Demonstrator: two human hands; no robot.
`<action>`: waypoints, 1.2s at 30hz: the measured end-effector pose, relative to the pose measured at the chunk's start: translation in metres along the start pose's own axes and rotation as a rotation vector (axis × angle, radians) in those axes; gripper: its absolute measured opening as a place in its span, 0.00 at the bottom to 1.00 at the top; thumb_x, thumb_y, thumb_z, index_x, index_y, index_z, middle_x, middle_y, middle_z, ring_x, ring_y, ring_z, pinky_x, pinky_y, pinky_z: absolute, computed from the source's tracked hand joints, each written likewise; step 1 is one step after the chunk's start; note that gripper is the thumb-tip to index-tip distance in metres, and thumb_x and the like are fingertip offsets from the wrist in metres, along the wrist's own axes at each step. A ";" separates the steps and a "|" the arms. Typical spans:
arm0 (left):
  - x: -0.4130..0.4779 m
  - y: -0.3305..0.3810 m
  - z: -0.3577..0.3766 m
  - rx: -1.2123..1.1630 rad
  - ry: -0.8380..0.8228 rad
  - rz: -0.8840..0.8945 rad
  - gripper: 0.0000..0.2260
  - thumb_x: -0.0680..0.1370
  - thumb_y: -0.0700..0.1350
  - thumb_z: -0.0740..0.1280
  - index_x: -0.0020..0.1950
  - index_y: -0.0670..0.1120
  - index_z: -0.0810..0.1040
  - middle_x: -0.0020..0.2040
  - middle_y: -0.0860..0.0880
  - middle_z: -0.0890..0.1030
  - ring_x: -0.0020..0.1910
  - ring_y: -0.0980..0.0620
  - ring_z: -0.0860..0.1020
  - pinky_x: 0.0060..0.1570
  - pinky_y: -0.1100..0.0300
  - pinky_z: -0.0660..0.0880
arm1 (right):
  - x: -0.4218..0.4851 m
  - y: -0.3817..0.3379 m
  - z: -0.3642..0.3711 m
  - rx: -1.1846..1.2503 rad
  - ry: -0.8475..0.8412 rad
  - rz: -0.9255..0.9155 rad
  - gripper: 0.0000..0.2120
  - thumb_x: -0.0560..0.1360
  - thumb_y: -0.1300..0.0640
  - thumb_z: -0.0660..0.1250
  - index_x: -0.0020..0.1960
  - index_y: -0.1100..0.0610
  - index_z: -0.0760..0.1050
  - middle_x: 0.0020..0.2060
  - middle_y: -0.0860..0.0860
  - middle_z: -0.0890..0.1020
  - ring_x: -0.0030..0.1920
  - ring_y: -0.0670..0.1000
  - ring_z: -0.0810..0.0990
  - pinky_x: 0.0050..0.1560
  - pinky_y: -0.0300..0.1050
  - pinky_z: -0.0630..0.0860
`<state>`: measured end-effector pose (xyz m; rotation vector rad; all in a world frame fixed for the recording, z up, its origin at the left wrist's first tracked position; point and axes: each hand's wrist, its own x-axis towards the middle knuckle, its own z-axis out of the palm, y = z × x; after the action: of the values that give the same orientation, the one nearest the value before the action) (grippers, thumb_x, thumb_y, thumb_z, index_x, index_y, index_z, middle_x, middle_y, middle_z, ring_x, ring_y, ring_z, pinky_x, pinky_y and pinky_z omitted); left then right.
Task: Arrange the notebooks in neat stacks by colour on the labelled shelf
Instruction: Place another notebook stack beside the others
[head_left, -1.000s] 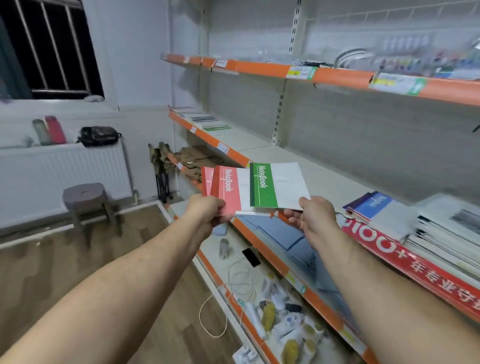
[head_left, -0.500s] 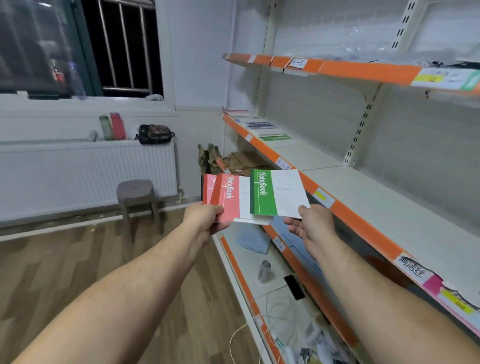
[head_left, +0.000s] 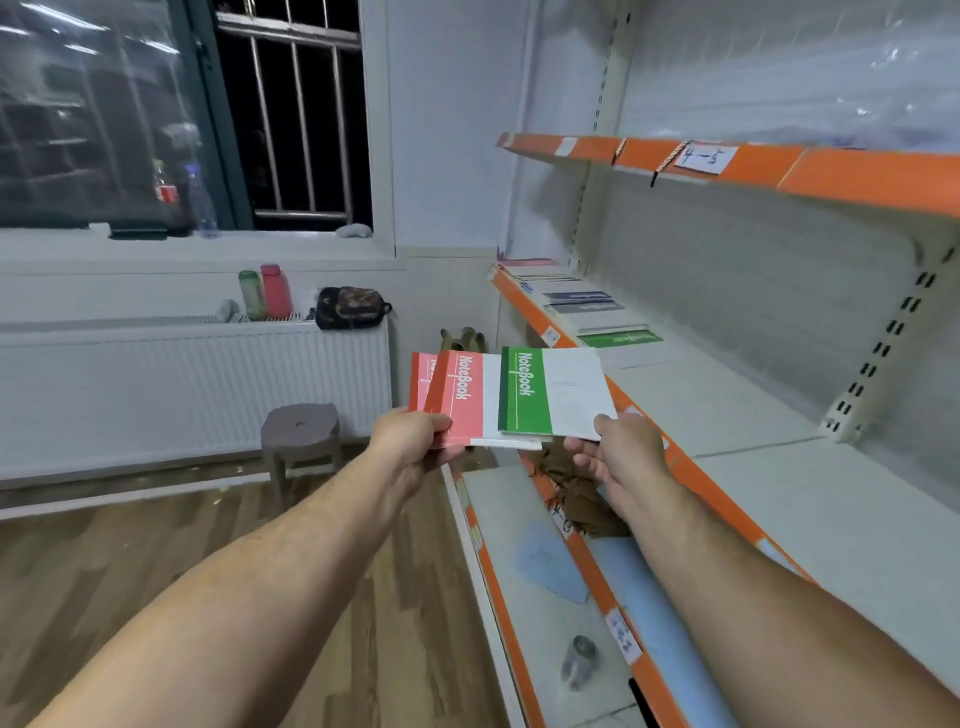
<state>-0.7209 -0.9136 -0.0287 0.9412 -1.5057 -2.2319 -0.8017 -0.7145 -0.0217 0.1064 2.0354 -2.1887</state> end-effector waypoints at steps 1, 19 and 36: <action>0.013 0.004 0.003 0.009 -0.009 -0.002 0.07 0.79 0.35 0.67 0.57 0.39 0.73 0.49 0.41 0.85 0.43 0.45 0.86 0.35 0.57 0.82 | 0.012 -0.002 0.007 -0.001 -0.003 0.002 0.10 0.81 0.65 0.54 0.47 0.55 0.72 0.37 0.56 0.83 0.31 0.51 0.81 0.24 0.39 0.73; 0.319 0.135 0.027 0.032 -0.212 -0.016 0.13 0.81 0.34 0.64 0.65 0.38 0.71 0.54 0.40 0.83 0.45 0.46 0.83 0.26 0.63 0.79 | 0.254 -0.039 0.208 -0.020 0.164 0.029 0.10 0.82 0.64 0.56 0.61 0.60 0.71 0.34 0.57 0.82 0.31 0.50 0.80 0.27 0.41 0.76; 0.555 0.196 0.135 0.115 -0.325 -0.010 0.05 0.80 0.37 0.63 0.51 0.42 0.78 0.42 0.45 0.86 0.33 0.53 0.84 0.26 0.63 0.78 | 0.463 -0.072 0.274 0.090 0.287 0.025 0.06 0.82 0.63 0.57 0.52 0.60 0.72 0.35 0.59 0.84 0.32 0.51 0.82 0.28 0.40 0.77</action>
<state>-1.2464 -1.2113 -0.0158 0.6365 -1.7850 -2.4171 -1.2562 -1.0116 -0.0012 0.4796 2.0570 -2.3652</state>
